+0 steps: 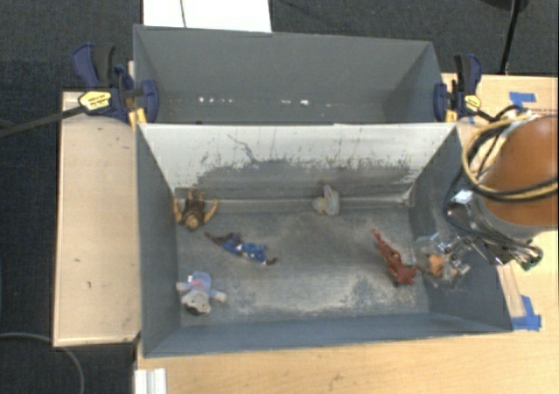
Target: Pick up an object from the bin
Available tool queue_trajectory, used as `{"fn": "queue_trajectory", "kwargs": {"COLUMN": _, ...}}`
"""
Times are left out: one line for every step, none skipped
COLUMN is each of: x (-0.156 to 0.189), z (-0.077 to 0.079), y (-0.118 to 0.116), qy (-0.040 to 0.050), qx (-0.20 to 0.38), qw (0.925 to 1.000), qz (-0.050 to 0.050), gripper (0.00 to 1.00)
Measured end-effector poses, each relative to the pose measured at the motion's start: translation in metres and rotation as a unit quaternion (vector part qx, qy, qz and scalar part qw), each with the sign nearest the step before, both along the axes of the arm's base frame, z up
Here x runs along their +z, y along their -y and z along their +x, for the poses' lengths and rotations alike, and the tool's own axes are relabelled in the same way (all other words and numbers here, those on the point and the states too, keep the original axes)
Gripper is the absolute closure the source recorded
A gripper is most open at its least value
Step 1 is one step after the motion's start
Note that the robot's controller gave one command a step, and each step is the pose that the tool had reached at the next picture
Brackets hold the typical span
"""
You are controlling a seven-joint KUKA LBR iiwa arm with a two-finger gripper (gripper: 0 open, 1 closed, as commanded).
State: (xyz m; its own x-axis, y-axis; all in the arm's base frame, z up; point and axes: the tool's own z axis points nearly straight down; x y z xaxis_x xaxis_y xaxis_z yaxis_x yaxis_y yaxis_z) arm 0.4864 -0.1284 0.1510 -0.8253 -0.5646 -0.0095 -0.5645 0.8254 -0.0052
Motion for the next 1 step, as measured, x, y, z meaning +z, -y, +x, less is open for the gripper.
{"fn": "queue_trajectory", "kwargs": {"x": 0.0697, "z": 0.0003, "y": 0.0015, "qy": 0.008, "qx": 0.009, "qw": 0.9999, "qz": -0.002, "gripper": 1.0}}
